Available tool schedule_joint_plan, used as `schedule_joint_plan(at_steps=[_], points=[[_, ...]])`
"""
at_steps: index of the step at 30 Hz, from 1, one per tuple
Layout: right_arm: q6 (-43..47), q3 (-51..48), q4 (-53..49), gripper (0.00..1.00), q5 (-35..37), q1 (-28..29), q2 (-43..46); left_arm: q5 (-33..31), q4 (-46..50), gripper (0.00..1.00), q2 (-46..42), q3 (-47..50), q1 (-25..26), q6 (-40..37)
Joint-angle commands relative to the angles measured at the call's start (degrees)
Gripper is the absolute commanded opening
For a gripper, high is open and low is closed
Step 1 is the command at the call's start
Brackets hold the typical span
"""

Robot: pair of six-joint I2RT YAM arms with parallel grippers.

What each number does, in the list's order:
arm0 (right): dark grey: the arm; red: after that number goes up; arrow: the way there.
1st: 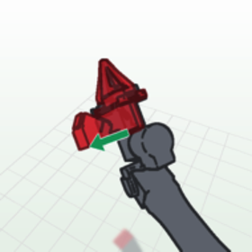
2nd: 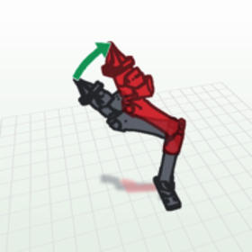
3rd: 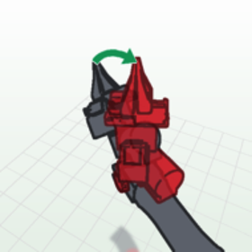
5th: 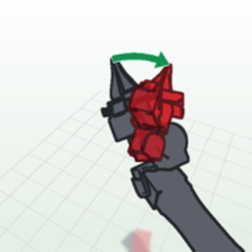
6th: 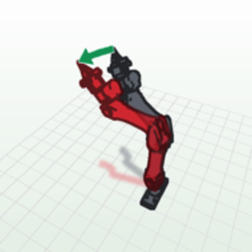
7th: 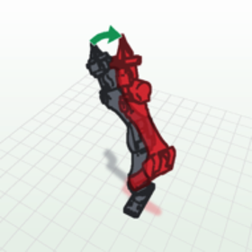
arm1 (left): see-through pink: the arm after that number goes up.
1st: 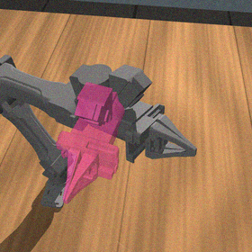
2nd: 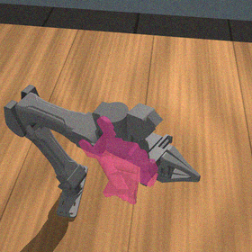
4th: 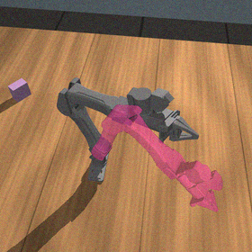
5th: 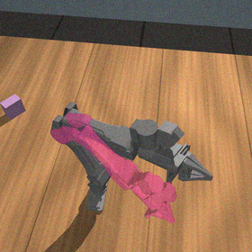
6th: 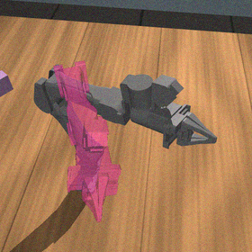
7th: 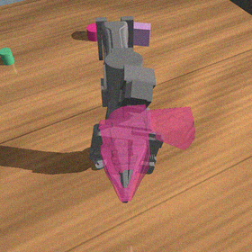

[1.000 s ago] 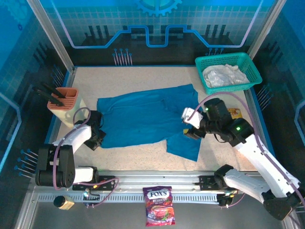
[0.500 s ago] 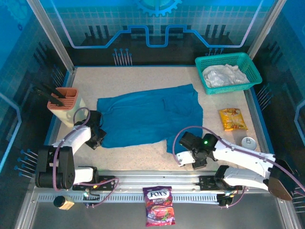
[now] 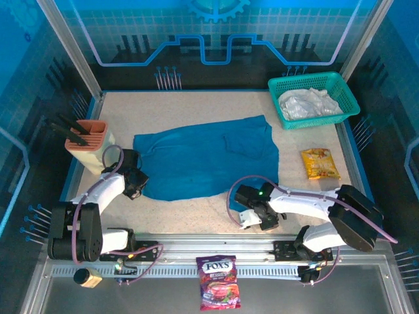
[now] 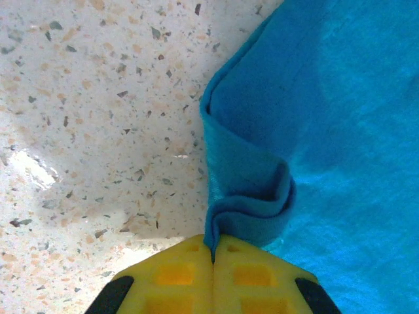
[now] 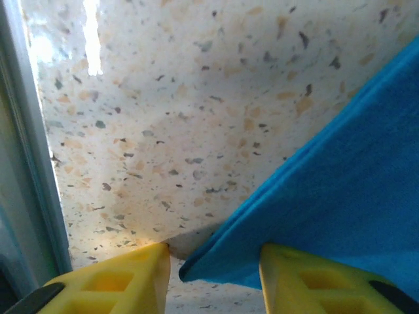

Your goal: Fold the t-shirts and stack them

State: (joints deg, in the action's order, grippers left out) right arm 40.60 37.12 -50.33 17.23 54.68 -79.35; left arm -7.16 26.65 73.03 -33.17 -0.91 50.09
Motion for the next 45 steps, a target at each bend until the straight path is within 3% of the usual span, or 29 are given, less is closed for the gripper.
schedule_joint_plan(at_steps=[1, 11, 15, 20, 33, 45], points=[[-0.8, 0.23, 0.03, 0.38, 1.75, 0.5, -1.68, -0.08, 1.49, 0.0, -2.03, -0.84, -0.06, -1.76], [0.54, -0.12, 0.31, 0.16, 5.33, 0.35, 7.5, -1.72, 7.49, 0.0, -7.86, -2.62, -0.08, -2.88], [0.8, 0.47, 1.25, 0.0, 6.72, -0.28, 11.08, -1.03, 9.59, 0.0, -8.08, -3.9, -0.06, -3.52], [1.33, 1.81, 4.91, 0.0, 9.82, -2.63, 13.22, -0.58, 11.3, 0.0, -8.43, -4.51, -0.06, -3.76], [2.26, 11.61, 24.51, 0.0, 17.15, -17.92, 8.28, -3.6, 15.84, 0.0, -5.6, -10.74, -0.15, -5.07], [10.64, 20.38, 38.99, 0.0, 13.2, -26.43, -2.05, -6.59, 16.31, 0.0, 3.28, -21.52, -0.41, -5.35]])
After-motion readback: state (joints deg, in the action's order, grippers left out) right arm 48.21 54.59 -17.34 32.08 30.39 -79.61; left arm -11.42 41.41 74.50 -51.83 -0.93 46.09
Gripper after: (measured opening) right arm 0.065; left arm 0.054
